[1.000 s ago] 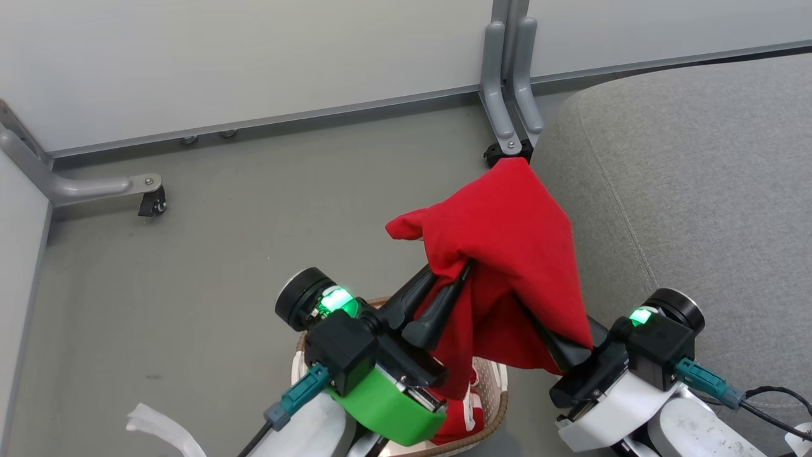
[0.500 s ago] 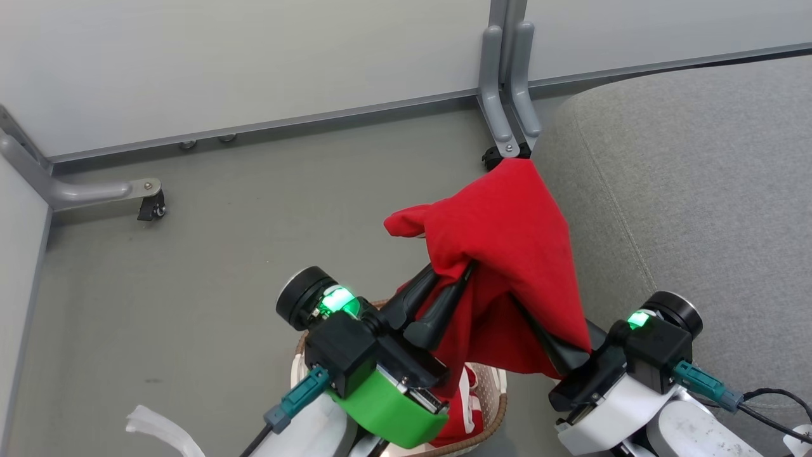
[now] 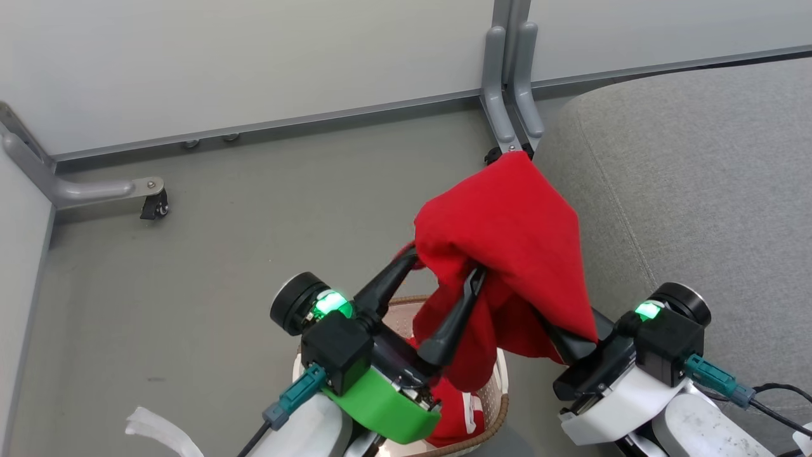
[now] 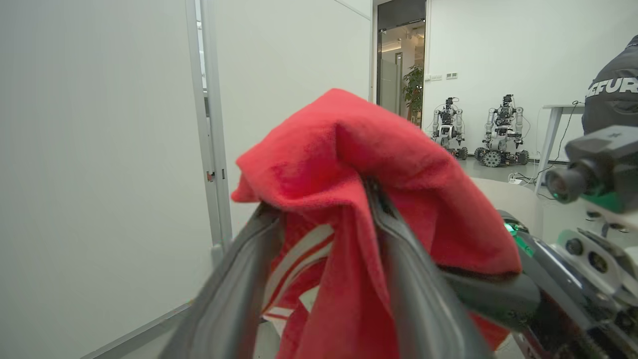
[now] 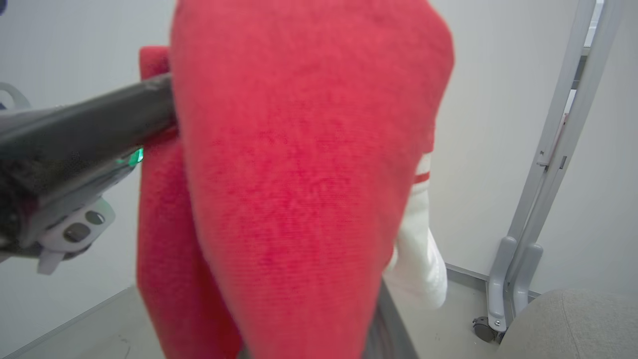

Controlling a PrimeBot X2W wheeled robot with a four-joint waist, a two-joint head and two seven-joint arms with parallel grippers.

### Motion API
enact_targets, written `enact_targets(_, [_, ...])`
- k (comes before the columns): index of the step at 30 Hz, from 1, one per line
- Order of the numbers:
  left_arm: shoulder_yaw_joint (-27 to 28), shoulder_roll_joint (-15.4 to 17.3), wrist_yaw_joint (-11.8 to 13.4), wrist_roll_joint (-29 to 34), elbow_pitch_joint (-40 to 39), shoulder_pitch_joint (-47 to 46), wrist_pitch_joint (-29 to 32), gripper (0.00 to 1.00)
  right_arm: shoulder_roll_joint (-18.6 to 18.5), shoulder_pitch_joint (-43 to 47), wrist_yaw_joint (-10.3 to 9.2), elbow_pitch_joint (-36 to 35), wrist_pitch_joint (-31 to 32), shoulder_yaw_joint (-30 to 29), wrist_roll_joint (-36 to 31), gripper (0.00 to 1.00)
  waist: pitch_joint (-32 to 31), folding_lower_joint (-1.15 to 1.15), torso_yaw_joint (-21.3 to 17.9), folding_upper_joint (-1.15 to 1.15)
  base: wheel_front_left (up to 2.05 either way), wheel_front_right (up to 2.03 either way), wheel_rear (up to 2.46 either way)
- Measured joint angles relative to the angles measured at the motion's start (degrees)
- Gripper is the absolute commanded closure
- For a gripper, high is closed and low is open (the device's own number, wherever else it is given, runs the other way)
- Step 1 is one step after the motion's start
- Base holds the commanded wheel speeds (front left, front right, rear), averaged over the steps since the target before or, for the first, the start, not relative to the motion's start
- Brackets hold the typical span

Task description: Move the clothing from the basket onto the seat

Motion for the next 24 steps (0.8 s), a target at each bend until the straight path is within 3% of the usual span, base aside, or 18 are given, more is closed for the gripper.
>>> enact_targets(7, [2.8, 0.0, 0.0, 1.1, 1.7, 2.4, 0.0, 0.00, 1.2, 0.8, 0.00, -0.7, 0.0, -2.2, -0.1, 1.00, -0.2, 0.00, 0.2, 0.00, 0.00, 0.00, 0.00])
enact_targets(24, [23.2, -2.2, 0.1, 2.4, 6.2, 13.8, 0.0, 0.00, 5.0, 6.5, 0.00, -1.3, 0.0, -10.6, -0.1, 1.00, -0.9, 0.00, 1.1, 0.00, 0.00, 0.00, 0.00])
